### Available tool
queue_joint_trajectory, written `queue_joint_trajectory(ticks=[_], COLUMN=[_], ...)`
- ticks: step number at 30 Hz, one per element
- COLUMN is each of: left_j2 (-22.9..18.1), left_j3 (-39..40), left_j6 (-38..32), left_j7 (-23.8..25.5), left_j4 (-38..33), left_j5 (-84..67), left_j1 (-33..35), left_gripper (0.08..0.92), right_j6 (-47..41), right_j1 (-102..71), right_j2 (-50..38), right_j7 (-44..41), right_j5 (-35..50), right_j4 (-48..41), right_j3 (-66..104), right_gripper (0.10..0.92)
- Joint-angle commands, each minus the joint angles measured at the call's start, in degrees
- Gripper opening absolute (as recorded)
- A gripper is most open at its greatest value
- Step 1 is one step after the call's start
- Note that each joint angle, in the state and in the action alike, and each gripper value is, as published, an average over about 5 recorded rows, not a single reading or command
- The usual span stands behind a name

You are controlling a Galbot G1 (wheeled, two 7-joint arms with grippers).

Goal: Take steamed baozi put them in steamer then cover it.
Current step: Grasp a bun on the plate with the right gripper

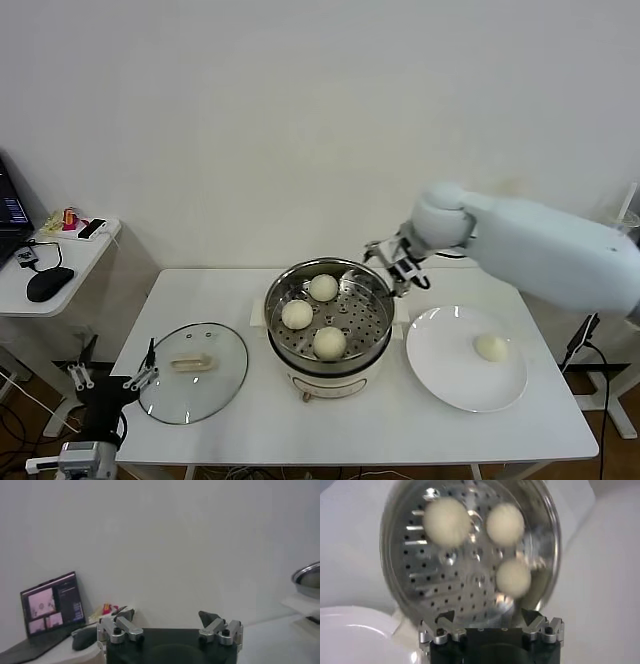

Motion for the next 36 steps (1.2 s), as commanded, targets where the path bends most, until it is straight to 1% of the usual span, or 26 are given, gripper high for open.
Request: queue_joint_trajectory(ticks=[1, 4, 9, 14, 19, 24, 30, 36], left_j2=[0.6, 1.1, 1.6, 2.3, 2.2, 2.0, 1.7, 1.3], left_j3=[1.0, 1.8, 2.6, 2.2, 2.4, 2.2, 1.2, 0.9], left_j6=[0.0, 0.1, 0.3, 0.4, 0.3, 0.4, 0.4, 0.5], left_j7=[0.3, 0.3, 0.3, 0.4, 0.4, 0.3, 0.3, 0.4], left_j4=[0.3, 0.4, 0.5, 0.9, 1.5, 1.9, 1.4, 1.1], left_j5=[-0.1, 0.0, 0.0, -0.4, -0.5, -0.4, -0.3, 0.0], left_j1=[-0.3, -0.7, -1.1, -1.0, -1.2, -1.3, -0.8, -0.6], left_gripper=[0.823, 0.823, 0.823, 0.823, 0.823, 0.823, 0.823, 0.823], right_j6=[-6.2, -4.2, 1.8, 3.9, 5.4, 7.9, 9.6, 10.2], right_j1=[-4.8, -9.8, -17.5, -24.7, -33.1, -38.6, -41.2, -41.5], right_j2=[-17.9, -20.8, -22.8, -22.2, -19.5, -15.3, -9.3, -5.6], right_j7=[-1.1, -2.2, -6.3, -6.1, -5.4, -4.8, -3.9, -3.1], right_j5=[0.8, -2.1, -9.1, -10.8, -12.0, -15.0, -17.4, -18.9], right_j4=[2.8, 2.7, -0.6, -4.5, -8.8, -15.0, -21.8, -25.1], right_j3=[4.4, 8.2, 12.5, 16.7, 24.8, 31.8, 35.3, 35.8], right_gripper=[0.823, 0.823, 0.823, 0.823, 0.823, 0.823, 0.823, 0.823])
